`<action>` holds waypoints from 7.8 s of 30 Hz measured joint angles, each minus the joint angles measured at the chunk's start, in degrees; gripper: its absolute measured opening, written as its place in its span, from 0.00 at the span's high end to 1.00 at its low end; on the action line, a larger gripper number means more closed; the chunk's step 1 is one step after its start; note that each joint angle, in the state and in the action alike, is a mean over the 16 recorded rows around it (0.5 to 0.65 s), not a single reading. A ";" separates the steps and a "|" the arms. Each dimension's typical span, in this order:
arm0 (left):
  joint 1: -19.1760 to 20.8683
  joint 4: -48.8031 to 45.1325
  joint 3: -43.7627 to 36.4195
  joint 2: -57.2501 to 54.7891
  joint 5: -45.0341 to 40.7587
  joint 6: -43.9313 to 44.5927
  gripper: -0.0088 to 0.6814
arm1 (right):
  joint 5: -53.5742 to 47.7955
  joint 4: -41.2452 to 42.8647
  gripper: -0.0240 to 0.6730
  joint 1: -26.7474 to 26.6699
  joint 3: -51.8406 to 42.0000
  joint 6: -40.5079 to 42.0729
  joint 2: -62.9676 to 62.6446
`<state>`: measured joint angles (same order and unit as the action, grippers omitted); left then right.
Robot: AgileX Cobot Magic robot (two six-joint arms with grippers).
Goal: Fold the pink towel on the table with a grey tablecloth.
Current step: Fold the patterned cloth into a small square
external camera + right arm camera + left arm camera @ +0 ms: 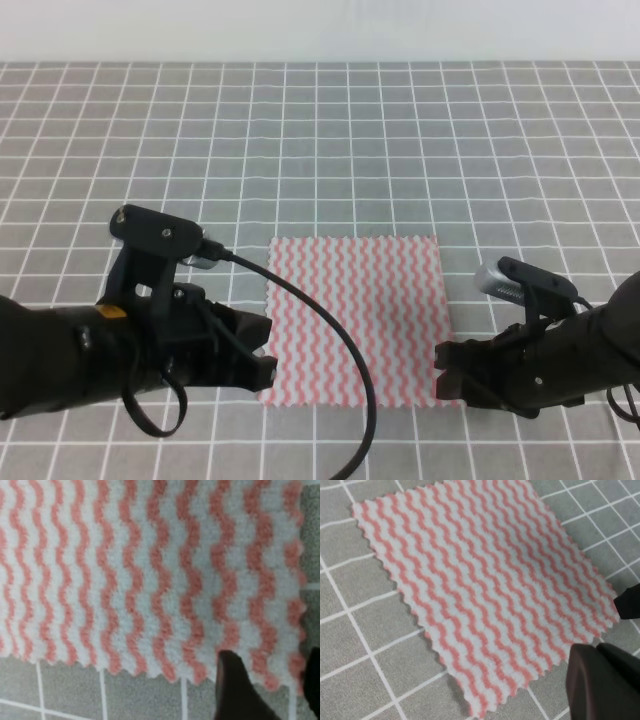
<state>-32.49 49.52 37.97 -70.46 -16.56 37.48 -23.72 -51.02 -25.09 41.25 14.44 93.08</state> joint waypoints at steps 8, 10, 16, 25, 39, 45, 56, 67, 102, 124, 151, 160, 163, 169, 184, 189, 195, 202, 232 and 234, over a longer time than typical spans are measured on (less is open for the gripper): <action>0.00 0.00 0.00 0.05 -0.14 0.21 0.99 | -0.23 -2.44 0.59 0.00 -0.02 2.36 0.20; 0.00 0.00 0.01 -0.01 -0.23 0.25 0.99 | -0.21 -2.94 0.60 0.00 -0.02 2.96 0.25; 0.00 0.00 -0.01 0.09 -0.55 0.28 0.99 | -0.06 -3.80 0.68 0.03 -0.02 4.31 0.29; 0.00 0.00 -0.01 0.04 -0.93 0.38 0.99 | 0.51 -3.27 0.80 0.04 0.01 4.25 0.89; 0.00 -0.02 -0.04 0.14 -1.32 0.56 0.99 | -0.29 -3.22 0.87 0.11 0.19 4.25 3.87; 0.01 -0.02 -0.04 0.24 -1.48 1.79 0.99 | -1.01 -2.59 0.93 0.13 0.77 4.24 3.77; 0.00 -0.02 -0.41 -0.45 1.16 9.75 0.99 | -2.19 -1.45 0.98 0.06 5.56 4.23 3.17; -0.07 3.00 -1.17 -3.48 6.41 22.79 0.99 | -0.11 -0.86 0.98 0.07 11.60 4.55 3.96; -0.12 39.93 -1.15 -15.79 3.57 80.42 0.41 | 0.84 -0.52 0.99 0.77 19.29 6.01 9.96; 2.21 50.98 -0.11 -23.90 3.91 95.25 0.40 | 0.17 -0.69 0.99 0.84 19.27 6.79 9.62; 3.34 50.97 1.47 -26.90 1.14 97.47 0.76 | -0.16 -0.67 0.99 0.73 19.31 7.23 10.30; 3.37 50.81 1.49 -24.67 2.18 96.72 0.92 | -1.06 -0.73 0.99 1.23 19.31 7.18 10.44; 3.40 50.88 1.74 -23.99 2.62 95.90 0.95 | -1.34 -0.78 0.99 1.46 19.31 7.15 10.37; 3.41 50.83 3.31 -24.40 3.62 92.91 0.98 | -1.65 -0.87 0.99 1.82 19.30 7.10 10.30; 3.40 50.57 8.86 -28.81 6.72 87.34 0.99 | 0.30 -0.91 0.99 1.88 19.31 7.11 10.24; 3.40 50.57 10.47 -29.97 7.10 87.06 0.99 | 1.05 -0.97 0.99 2.16 19.30 7.09 10.19; 3.40 50.68 12.47 -31.47 7.50 86.80 0.99 | 1.56 -1.07 0.99 2.73 19.30 7.03 10.58; 3.40 50.68 14.24 -33.06 7.08 86.65 0.99 | 1.71 -1.47 0.99 3.57 19.31 6.99 11.66; 3.40 50.67 21.54 -36.86 8.12 87.39 0.99 | -0.48 -1.70 0.99 5.70 24.94 7.17 15.72; 3.40 50.67 21.81 -37.32 8.34 87.42 0.99 | -0.59 -1.72 0.99 5.69 25.26 7.17 16.23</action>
<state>-29.09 100.19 59.78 -107.78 -8.22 124.89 -24.32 -52.74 -19.40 66.51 21.60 109.31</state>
